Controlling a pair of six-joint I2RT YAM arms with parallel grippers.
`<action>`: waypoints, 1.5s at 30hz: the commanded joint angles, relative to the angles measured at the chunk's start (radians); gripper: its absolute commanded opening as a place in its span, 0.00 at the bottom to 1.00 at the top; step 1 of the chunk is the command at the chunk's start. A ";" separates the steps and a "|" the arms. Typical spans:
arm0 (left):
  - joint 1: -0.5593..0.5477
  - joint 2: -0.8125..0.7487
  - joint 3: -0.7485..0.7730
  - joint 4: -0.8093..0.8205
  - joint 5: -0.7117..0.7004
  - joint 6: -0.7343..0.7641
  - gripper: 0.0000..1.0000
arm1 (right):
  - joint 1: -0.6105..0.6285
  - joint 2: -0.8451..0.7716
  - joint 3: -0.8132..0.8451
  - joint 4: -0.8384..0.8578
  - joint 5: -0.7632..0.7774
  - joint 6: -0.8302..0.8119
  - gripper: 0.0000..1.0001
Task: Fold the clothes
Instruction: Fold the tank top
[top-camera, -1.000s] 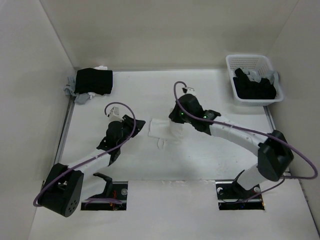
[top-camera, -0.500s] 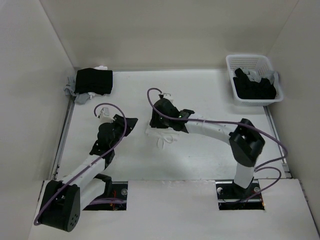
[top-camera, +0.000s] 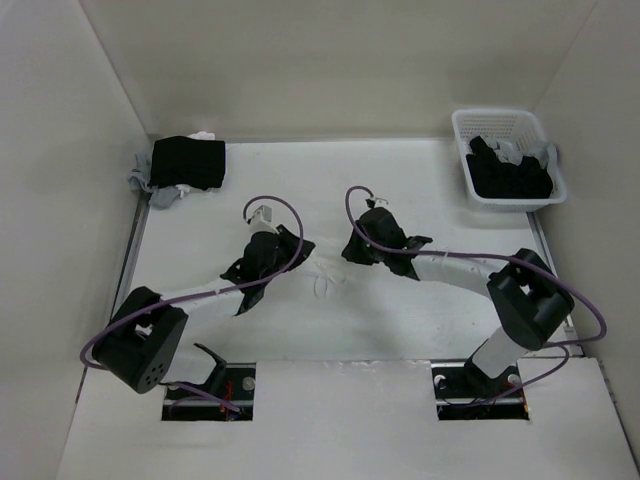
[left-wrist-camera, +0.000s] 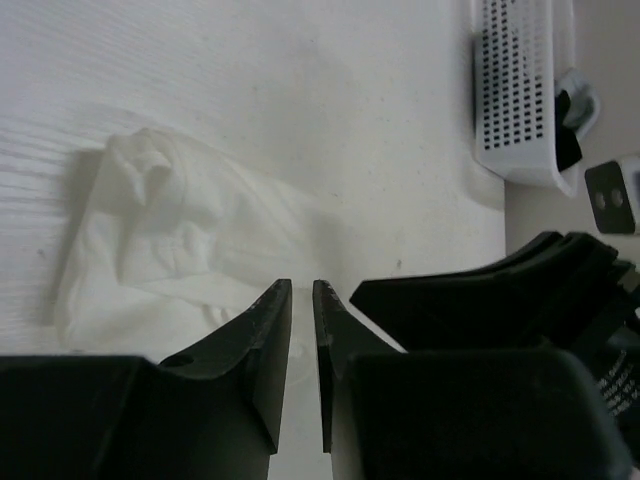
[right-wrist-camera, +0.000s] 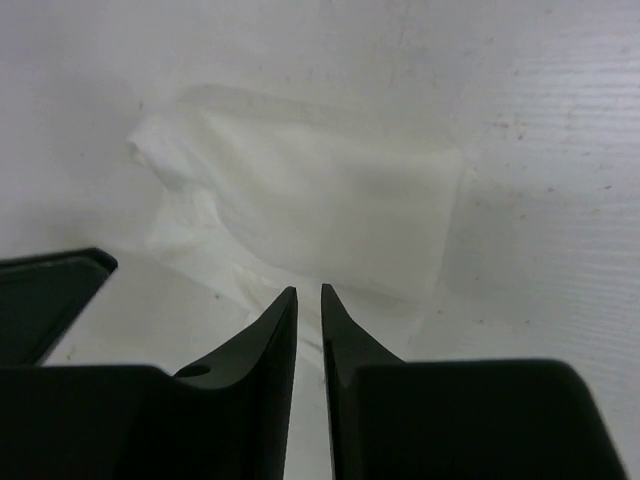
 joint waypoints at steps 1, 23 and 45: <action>-0.010 -0.022 -0.030 0.011 -0.137 0.013 0.13 | 0.010 0.007 -0.004 0.142 -0.053 -0.026 0.24; -0.011 0.170 0.041 -0.025 -0.218 0.059 0.31 | -0.053 0.055 -0.016 0.208 -0.114 -0.046 0.33; 0.015 0.184 0.022 0.075 -0.171 0.005 0.06 | -0.075 0.064 -0.100 0.262 -0.105 -0.029 0.33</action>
